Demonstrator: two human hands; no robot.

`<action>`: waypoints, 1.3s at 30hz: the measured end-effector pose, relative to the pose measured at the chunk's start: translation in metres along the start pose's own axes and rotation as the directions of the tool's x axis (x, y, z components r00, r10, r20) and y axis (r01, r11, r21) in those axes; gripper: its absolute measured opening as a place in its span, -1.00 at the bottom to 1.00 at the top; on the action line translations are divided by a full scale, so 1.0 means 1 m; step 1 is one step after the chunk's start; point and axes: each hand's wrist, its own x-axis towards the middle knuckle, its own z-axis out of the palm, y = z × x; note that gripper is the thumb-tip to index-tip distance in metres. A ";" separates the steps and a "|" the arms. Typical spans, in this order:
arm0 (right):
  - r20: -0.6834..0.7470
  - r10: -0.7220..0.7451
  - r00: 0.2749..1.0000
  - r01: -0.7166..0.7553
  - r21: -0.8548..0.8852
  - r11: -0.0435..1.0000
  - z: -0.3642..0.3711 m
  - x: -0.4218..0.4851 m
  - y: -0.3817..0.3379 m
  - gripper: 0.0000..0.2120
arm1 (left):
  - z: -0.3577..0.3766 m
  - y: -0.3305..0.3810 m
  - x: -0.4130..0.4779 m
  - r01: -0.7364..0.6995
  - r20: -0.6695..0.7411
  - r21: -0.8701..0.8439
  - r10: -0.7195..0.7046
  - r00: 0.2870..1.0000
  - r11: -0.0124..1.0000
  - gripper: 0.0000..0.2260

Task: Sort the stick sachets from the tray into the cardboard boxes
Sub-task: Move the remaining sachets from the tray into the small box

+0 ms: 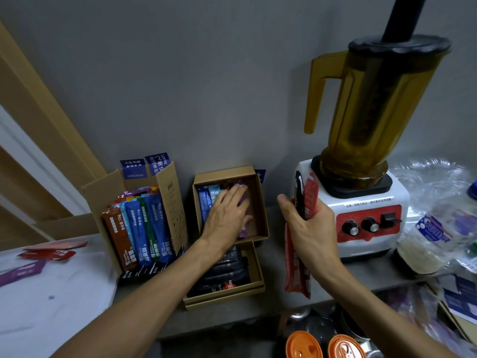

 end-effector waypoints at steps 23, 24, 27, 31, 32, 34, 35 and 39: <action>-0.017 0.096 0.995 -0.095 0.058 0.994 0.009 0.010 0.003 -0.67 | -0.003 -0.026 -0.016 -0.005 0.045 -0.024 0.006 0.999 1.000 -0.21; -0.021 0.108 0.994 -0.107 0.062 0.992 0.009 0.010 0.002 -0.65 | -0.005 -0.027 -0.015 -0.012 0.060 0.009 0.011 0.998 1.000 -0.22; -0.018 0.158 0.987 -0.156 0.094 0.983 0.009 0.011 -0.001 -0.73 | -0.013 -0.024 -0.014 -0.008 0.060 0.002 0.008 0.998 1.000 -0.27; -0.060 0.165 0.984 -0.158 0.107 0.982 0.007 0.016 -0.005 -0.87 | -0.055 0.007 -0.040 0.128 -0.105 -0.561 -0.224 0.969 0.818 -0.62; -0.074 0.166 0.983 -0.158 0.110 0.981 0.007 0.017 -0.005 -0.89 | -0.070 0.019 -0.050 0.163 -0.014 -0.685 -0.238 0.971 0.710 -0.65; -0.091 0.172 0.981 -0.161 0.111 0.981 0.009 0.017 -0.005 -0.87 | -0.089 0.041 -0.069 0.254 0.202 -0.808 -0.155 0.967 0.532 -0.68; -0.091 0.177 0.980 -0.165 0.119 0.979 0.010 0.017 -0.005 -0.85 | -0.091 0.046 -0.076 0.290 0.252 -0.844 -0.142 0.957 0.451 -0.75; -0.080 0.186 0.979 -0.170 0.178 0.969 0.016 0.015 -0.005 -0.89 | -0.089 0.039 -0.084 0.399 0.346 -0.900 -0.274 0.897 0.172 -0.85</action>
